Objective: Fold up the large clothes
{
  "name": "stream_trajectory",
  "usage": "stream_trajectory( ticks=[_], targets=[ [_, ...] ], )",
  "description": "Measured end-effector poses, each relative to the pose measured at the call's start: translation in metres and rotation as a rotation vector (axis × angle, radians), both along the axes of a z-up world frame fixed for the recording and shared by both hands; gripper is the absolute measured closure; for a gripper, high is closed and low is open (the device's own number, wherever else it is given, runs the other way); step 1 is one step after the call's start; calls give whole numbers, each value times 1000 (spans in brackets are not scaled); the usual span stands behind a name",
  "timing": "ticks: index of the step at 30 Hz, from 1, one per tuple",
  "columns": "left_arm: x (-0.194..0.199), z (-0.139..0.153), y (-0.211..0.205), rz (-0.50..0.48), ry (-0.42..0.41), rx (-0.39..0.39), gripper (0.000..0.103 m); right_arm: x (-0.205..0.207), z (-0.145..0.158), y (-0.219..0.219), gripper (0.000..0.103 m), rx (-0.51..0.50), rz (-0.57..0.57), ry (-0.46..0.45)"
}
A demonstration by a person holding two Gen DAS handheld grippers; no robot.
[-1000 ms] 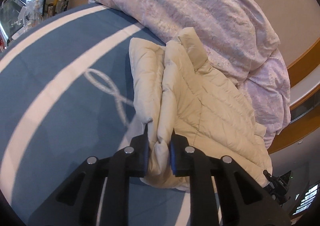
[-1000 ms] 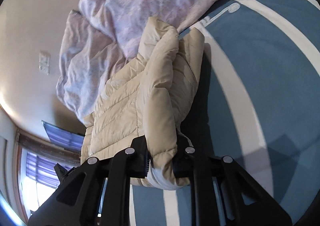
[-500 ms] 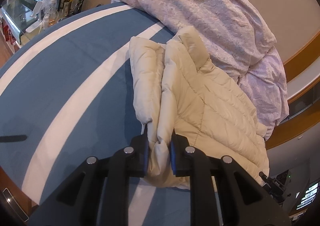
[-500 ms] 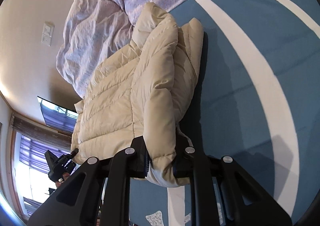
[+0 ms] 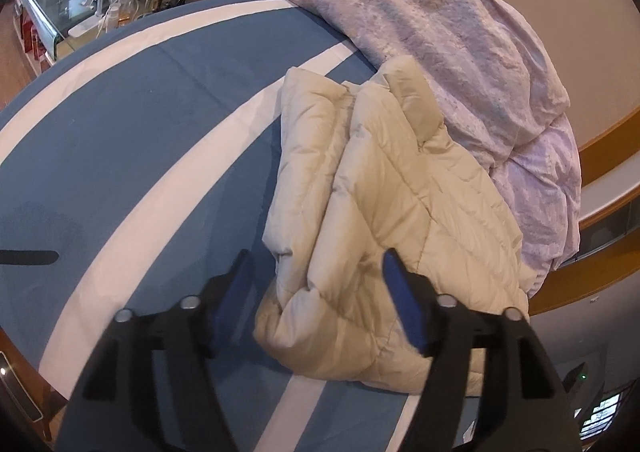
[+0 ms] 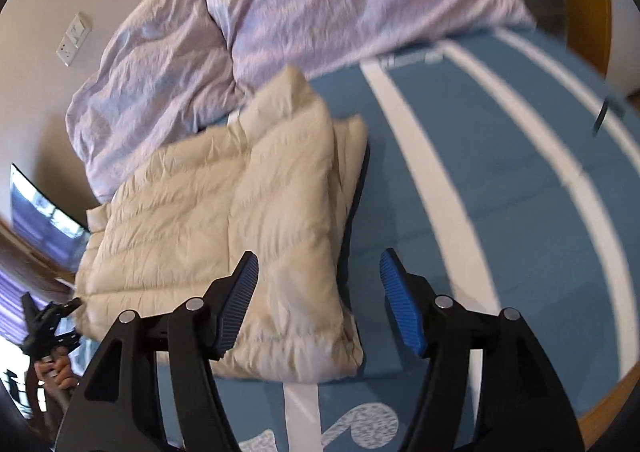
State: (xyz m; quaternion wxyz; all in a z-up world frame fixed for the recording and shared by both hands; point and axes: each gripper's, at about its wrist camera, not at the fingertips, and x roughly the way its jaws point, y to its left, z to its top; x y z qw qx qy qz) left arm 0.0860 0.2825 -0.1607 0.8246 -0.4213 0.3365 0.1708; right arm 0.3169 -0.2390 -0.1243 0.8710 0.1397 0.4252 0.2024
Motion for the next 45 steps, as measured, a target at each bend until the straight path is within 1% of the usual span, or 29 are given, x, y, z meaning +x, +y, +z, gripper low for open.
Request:
stream_trajectory(
  ticks=[4,6,11,15,18,25,32,37,38,40,41,45],
  targets=[
    [5,-3,0,9,14,-6,24,-3,19,30,38,-40,43,-74],
    [8,-6,1,14,17,-15,21,-6,23,59,38,-67,93,-101],
    [13,-11,0,25,15,-31,20,-17,19,125,38,-122,202,-133],
    [13,-12,1,39,-5,-41,20,-31,12,158,38,-194,224,-193],
    [13,-13,2,49,-25,-56,20,-37,7,169,38,-218,209,-225],
    [17,-14,0,56,-50,-73,21,-42,-2,178,38,-220,188,-248],
    [22,-15,-1,58,-54,-68,21,-35,-17,192,36,-258,186,-222],
    [23,-15,-1,60,-54,-63,21,-38,-16,198,36,-252,171,-237],
    [23,-15,-1,61,-55,-63,22,-38,-18,201,36,-264,177,-241],
    [26,-15,-1,61,-58,-61,24,-35,-28,210,36,-316,195,-213],
    [27,-15,-1,60,-57,-61,27,-32,-35,216,36,-343,208,-201],
    [32,-18,1,60,-63,-71,37,-29,-44,223,35,-375,216,-186]
  ],
)
